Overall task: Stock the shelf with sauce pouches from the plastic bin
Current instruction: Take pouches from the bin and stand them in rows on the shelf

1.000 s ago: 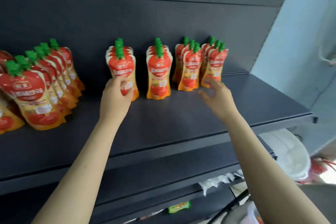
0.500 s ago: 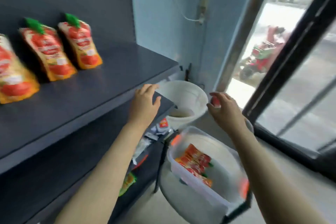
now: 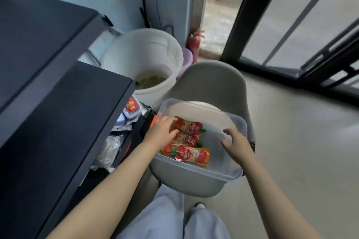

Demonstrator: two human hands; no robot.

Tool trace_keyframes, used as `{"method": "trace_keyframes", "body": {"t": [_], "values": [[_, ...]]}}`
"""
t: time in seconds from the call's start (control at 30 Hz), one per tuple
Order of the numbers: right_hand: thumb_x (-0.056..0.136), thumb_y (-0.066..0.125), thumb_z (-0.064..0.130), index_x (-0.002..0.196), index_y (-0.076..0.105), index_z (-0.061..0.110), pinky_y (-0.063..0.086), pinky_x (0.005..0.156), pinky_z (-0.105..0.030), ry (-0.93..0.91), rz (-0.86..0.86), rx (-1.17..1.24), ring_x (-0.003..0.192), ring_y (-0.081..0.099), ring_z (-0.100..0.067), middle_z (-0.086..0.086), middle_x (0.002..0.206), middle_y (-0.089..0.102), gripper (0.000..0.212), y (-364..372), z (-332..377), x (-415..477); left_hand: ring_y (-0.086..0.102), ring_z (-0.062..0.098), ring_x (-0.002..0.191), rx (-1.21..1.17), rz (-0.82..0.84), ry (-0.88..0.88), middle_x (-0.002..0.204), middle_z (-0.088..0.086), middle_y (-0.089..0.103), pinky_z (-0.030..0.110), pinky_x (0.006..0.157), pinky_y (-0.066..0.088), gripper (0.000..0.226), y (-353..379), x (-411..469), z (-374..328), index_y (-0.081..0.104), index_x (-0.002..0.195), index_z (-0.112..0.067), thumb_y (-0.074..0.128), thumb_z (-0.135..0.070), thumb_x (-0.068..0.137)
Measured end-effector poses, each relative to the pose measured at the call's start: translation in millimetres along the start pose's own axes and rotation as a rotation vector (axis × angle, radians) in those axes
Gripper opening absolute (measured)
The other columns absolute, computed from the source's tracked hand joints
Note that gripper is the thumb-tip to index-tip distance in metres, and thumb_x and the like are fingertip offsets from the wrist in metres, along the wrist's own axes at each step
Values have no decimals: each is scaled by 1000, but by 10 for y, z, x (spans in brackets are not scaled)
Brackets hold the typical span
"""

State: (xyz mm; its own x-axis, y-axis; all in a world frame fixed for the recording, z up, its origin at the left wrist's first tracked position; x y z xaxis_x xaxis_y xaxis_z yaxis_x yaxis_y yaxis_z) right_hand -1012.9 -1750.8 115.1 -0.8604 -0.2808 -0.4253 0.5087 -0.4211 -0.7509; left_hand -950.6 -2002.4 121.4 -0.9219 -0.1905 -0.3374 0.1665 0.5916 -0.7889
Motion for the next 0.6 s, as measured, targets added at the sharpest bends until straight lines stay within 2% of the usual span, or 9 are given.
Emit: {"method": "trace_keyframes", "body": {"t": [0.07,0.23,0.33,0.47,0.6], "values": [[92,61,24,130,56,12,34,102,-31,75,68,25,125,52,-22,-5,132,59,40,289,-184,197,38,23,137,-16,100,-46,143,3,47,37,111,35,48,295,263,234,47,139,-18,59,-31,94],[93,62,29,132,53,14,40,101,-32,196,216,57,123,53,-22,-6,133,58,43,1076,-630,701,50,23,125,-10,286,-142,138,6,52,40,105,43,49,1093,827,747,49,139,-16,61,-30,93],[93,61,29,133,53,15,40,101,-31,207,306,49,123,54,-22,-5,134,58,44,1531,-841,973,50,25,127,24,368,-182,142,7,49,42,106,42,51,1575,1070,998,47,140,-17,61,-32,93],[92,61,32,134,53,20,44,102,-39,205,417,44,121,54,-25,-4,133,59,44,1971,-1035,1184,47,27,130,100,454,-205,147,7,45,44,108,39,54,2017,1226,1265,45,143,-20,59,-35,93],[91,58,42,129,56,31,48,97,-48,146,508,8,118,55,-26,1,131,60,39,2279,-1147,1291,46,29,129,109,445,-204,147,6,44,44,109,38,51,2169,1311,1440,48,140,-20,61,-31,92]]}}
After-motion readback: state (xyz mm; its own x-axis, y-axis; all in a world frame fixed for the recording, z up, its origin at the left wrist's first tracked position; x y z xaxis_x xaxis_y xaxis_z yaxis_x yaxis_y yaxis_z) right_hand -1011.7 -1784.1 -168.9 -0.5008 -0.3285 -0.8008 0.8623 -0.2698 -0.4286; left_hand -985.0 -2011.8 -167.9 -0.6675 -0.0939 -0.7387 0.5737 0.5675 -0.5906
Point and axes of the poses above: each hand's wrist, its own x-axis towards the middle knuckle, its own y-axis out of the palm, z = x × y, the point moved 9 cm from there along x, towards the middle knuckle
